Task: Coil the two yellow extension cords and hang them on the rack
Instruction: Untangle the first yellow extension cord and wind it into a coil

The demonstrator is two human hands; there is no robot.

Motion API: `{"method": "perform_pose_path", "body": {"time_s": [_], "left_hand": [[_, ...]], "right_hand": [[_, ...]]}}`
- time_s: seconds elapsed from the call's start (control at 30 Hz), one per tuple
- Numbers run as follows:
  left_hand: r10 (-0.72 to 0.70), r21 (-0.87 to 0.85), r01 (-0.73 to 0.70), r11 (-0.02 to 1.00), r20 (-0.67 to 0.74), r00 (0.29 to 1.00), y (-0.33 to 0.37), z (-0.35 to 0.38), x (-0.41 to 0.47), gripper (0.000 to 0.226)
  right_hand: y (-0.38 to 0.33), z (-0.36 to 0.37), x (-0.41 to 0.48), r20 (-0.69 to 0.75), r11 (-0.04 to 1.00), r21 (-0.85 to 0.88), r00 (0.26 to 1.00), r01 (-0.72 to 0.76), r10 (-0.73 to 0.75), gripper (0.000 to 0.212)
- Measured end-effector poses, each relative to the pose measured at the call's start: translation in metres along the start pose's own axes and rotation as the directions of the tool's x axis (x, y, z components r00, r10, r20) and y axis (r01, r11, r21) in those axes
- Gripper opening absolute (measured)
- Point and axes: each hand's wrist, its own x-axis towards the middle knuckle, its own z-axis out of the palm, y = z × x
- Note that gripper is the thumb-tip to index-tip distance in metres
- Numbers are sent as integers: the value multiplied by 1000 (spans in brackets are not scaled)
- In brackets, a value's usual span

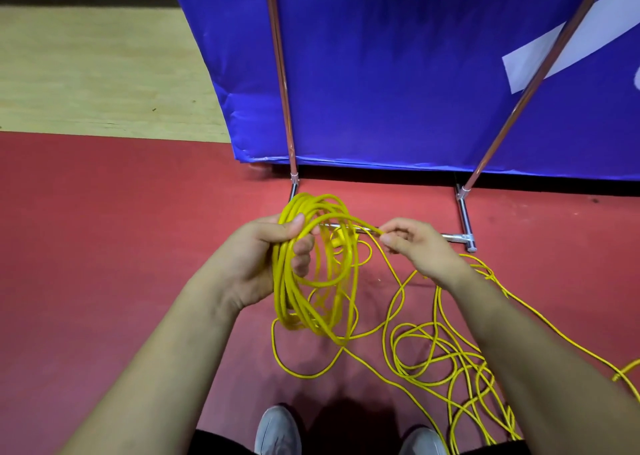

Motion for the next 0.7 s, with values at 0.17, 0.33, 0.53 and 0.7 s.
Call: {"method": "perform_pose_path", "body": {"time_s": [0.17,0.33,0.53,0.7], "left_hand": [[-117,62,123,990,-92,989,-1,-1,-1,18],[-137,106,142,984,-57,989,-3,0,-1,24],[-113,143,112,983,-3,994,-12,3,1,16],[-35,127,25,992,75,997,-15,2,0,8]], "right_hand": [[-21,-4,2,-83,995,78,995,69,-63,16],[-58,10,-4,59,981,-75,983,180,-176,10],[-91,36,-20,186,952,-58,940,301,-286,16],[-76,27,-16,185,945,-118,942,304,-280,11]]}}
